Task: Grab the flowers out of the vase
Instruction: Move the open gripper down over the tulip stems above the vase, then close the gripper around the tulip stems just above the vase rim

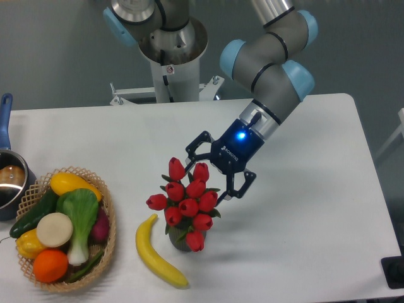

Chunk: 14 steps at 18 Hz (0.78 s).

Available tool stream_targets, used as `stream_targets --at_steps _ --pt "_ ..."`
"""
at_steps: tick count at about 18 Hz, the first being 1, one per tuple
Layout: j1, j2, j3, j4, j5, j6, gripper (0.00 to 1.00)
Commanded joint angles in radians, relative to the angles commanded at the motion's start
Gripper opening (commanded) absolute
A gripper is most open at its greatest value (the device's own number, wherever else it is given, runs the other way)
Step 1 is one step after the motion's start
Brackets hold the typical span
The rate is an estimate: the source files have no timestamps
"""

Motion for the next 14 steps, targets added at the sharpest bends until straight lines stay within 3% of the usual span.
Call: stream_targets --at_steps 14 --pt "-0.04 -0.075 0.072 0.008 0.005 -0.031 1.0"
